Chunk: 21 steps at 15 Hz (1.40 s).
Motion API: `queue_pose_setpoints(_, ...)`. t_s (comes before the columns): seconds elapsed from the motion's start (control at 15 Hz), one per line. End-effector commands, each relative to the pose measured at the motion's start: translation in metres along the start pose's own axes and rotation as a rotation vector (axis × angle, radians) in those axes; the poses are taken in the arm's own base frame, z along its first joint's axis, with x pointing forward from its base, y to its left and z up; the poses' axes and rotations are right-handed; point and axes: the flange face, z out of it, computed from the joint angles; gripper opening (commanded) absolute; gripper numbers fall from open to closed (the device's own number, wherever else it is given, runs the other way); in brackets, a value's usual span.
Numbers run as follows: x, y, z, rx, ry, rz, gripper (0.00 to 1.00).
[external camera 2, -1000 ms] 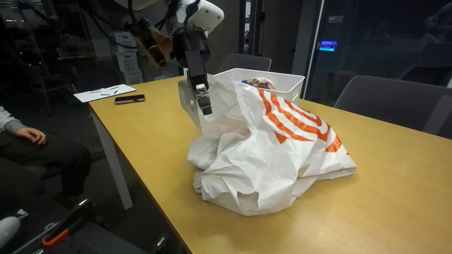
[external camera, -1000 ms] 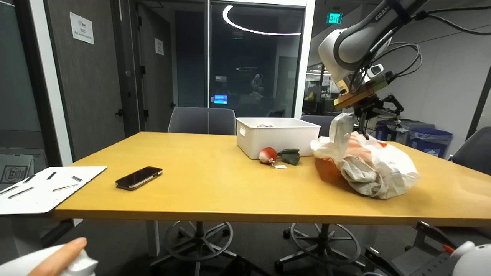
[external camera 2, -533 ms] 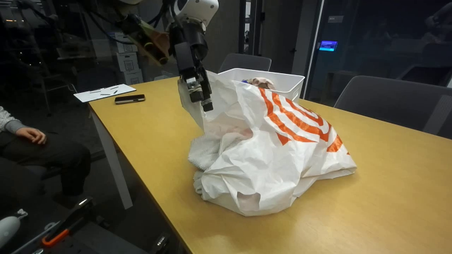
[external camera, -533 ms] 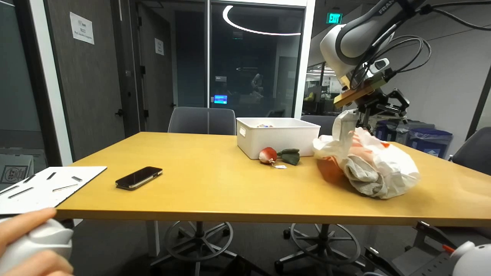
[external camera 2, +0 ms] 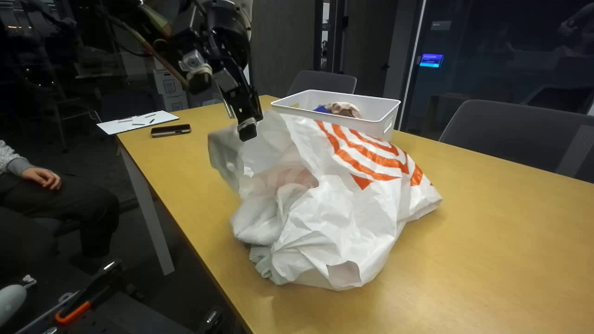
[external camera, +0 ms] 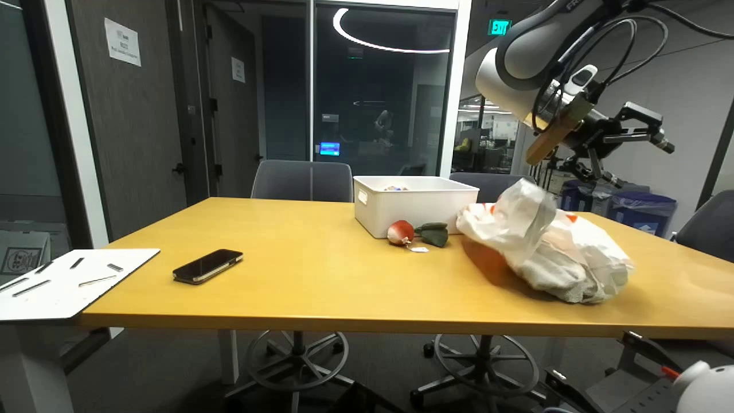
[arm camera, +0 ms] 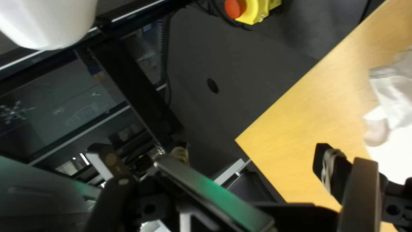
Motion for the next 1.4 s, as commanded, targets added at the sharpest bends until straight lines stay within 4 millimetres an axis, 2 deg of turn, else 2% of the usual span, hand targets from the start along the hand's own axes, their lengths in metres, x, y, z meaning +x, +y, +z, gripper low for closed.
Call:
queue_pose_setpoints(0.0, 0.003, -0.005, 0.01, -0.191, 0.055, 0.011, 1.0)
queue_pose_setpoints(0.07, 0.001, -0.006, 0.013, -0.226, 0.071, -0.014, 1.0)
queue_pose_setpoints(0.13, -0.002, -0.008, 0.008, -0.1, 0.063, -0.051, 1.0)
queue_pose_setpoints(0.33, -0.01, -0.007, -0.014, 0.084, 0.019, -0.068, 1.0)
queue_pose_setpoints(0.93, -0.031, 0.046, -0.07, 0.511, -0.053, -0.141, 1.0)
queue_pose_setpoints(1.07, -0.031, 0.048, -0.077, 0.609, -0.028, -0.167, 1.0)
queue_pose_setpoints(1.33, -0.028, 0.022, -0.077, 0.813, 0.022, -0.229, 1.0)
